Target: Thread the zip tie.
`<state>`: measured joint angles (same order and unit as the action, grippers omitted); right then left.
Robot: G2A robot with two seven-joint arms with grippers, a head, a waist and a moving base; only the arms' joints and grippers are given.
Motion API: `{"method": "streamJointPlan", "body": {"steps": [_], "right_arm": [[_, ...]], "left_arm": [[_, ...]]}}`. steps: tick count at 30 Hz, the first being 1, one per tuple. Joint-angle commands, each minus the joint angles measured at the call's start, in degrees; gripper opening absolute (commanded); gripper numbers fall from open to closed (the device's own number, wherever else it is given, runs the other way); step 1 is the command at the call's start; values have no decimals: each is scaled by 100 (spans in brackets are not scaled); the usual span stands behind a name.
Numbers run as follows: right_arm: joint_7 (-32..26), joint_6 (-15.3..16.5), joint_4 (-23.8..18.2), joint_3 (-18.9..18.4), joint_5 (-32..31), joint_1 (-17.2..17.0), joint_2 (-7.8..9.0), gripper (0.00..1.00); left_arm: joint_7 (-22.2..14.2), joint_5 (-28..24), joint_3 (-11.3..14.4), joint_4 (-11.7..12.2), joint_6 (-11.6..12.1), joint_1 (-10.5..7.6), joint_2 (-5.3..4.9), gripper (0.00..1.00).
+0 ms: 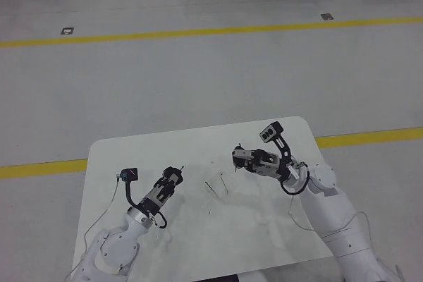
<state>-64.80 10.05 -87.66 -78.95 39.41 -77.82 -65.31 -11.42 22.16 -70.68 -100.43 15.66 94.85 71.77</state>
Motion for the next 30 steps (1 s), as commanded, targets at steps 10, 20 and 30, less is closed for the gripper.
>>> {"method": "streamJointPlan", "body": {"steps": [10,20,30], "right_arm": [[1557,943,-590,231,-2489,-167,8,0],[2536,943,-686,714,-3761,-30,-66,0],[2536,943,-686,714,-3761,-30,-66,0]], "left_arm": [[117,-263,299,65,-264,-44,20,0],[199,-386,326,92,-431,-57,0,0],[201,-398,320,132,-431,-78,-4,0]]}}
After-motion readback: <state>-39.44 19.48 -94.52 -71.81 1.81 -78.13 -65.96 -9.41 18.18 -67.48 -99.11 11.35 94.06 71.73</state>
